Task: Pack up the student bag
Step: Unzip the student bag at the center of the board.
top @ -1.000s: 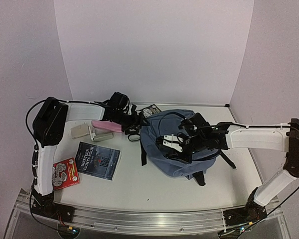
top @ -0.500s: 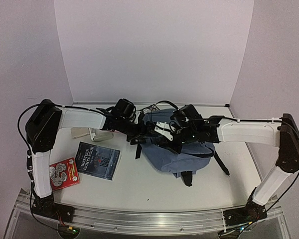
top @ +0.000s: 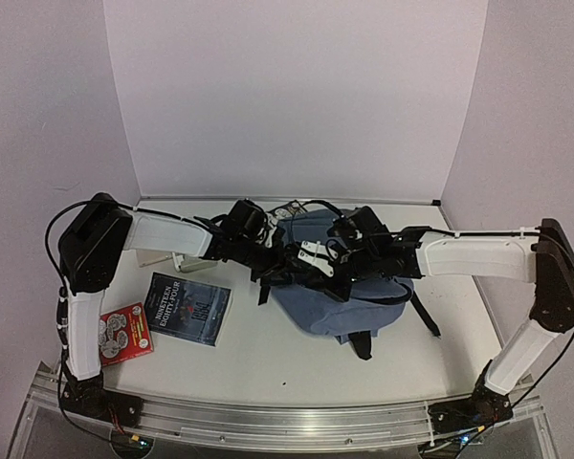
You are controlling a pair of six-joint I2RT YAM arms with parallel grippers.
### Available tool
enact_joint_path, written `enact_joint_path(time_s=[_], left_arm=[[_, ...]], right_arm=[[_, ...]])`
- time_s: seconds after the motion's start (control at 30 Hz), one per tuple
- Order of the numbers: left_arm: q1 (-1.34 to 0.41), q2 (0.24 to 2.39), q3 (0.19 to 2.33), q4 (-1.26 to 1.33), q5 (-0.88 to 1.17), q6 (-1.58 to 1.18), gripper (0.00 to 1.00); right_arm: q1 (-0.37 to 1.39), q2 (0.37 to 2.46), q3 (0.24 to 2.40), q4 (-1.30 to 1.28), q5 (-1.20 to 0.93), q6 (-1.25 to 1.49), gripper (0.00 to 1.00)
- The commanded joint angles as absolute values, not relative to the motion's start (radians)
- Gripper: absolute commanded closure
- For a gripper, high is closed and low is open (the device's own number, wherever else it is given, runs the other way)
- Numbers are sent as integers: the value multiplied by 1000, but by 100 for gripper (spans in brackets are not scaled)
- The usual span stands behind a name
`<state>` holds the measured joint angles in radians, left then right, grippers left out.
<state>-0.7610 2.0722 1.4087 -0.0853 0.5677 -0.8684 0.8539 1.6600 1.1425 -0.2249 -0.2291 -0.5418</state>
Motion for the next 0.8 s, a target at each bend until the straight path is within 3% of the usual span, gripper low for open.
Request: enact_joint_path(time_s=[0.0,0.13,0.23,0.3,0.67,0.7,0.77], left_arm=[[-765,2157,1488,-93,638,-872,55],[-763,2164,1491,-98,631,-870,75],[-753,2165,1495,-116,613,-862,96],[-739,2167,1496,-126,605,-864,100],[-625,2172,1543,-167,561,-850,99],[-635,2161,1551,-184,549,-830,95],[-675,2104,1532,-221,482,-799,67]], right_arm=[[868,1602,1129,-202,-271,-551,100],[869,1599,1105,-229,-274,-565,100],[870,1584,1071,-242,-268,-578,100],[870,1568,1045,-248,-262,-584,100],[869,1516,871,-290,-255,-617,100],[869,1526,873,-286,-253,-612,100],[868,1551,889,-267,-252,-593,100]])
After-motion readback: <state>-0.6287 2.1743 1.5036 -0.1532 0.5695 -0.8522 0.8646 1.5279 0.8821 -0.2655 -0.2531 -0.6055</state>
